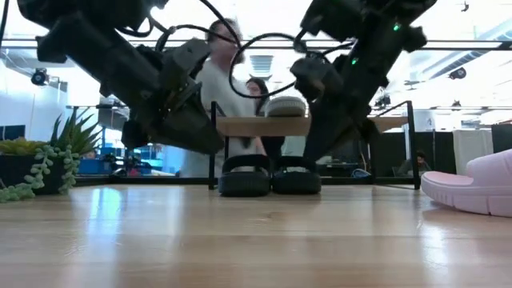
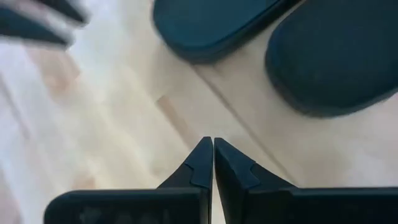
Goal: Pick and place slides into the shelf
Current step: Adjust the black left slipper under the shelf
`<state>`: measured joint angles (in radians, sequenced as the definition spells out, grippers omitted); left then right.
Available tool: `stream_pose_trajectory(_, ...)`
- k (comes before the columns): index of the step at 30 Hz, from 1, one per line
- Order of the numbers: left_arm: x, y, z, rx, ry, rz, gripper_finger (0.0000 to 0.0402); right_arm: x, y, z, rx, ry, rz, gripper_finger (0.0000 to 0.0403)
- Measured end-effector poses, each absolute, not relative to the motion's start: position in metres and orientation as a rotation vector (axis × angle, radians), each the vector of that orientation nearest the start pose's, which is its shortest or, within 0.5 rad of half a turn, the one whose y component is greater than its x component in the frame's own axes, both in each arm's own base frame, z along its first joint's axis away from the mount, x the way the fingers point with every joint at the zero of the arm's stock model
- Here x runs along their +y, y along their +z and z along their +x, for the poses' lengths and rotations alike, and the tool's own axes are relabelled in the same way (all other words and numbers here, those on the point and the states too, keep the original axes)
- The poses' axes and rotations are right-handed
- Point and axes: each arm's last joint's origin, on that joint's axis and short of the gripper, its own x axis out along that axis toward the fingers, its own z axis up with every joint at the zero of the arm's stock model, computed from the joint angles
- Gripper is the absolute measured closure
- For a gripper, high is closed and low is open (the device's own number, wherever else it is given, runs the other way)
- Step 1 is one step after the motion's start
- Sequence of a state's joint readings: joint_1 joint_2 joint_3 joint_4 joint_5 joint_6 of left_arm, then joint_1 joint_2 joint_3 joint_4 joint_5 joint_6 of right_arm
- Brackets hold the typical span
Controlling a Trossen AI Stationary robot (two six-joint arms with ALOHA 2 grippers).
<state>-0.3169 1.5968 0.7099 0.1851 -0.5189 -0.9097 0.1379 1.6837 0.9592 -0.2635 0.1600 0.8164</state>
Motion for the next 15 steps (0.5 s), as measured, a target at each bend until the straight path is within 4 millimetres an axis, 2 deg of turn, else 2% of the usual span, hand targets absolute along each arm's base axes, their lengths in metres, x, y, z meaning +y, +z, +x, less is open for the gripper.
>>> stream_pose_trajectory(4,-0.073,0.145,0.295,0.504,0.481,-0.596,0.033,0.05,0.18,0.317,0.869,-0.414,0.587,0.0394)
stream_pose_trajectory(6,-0.07,0.139,0.304,0.498,0.468,-0.609,0.033,0.053,0.189,0.313,0.832,-0.43,0.572,0.0394)
stream_pose_trajectory(8,-0.067,0.129,0.309,0.514,0.48,-0.595,0.033,0.054,0.194,0.31,0.812,-0.453,0.562,0.0394)
stream_pose_trajectory(15,-0.061,0.118,0.332,0.511,0.495,-0.552,0.033,0.05,0.209,0.298,0.794,-0.506,0.529,0.0394)
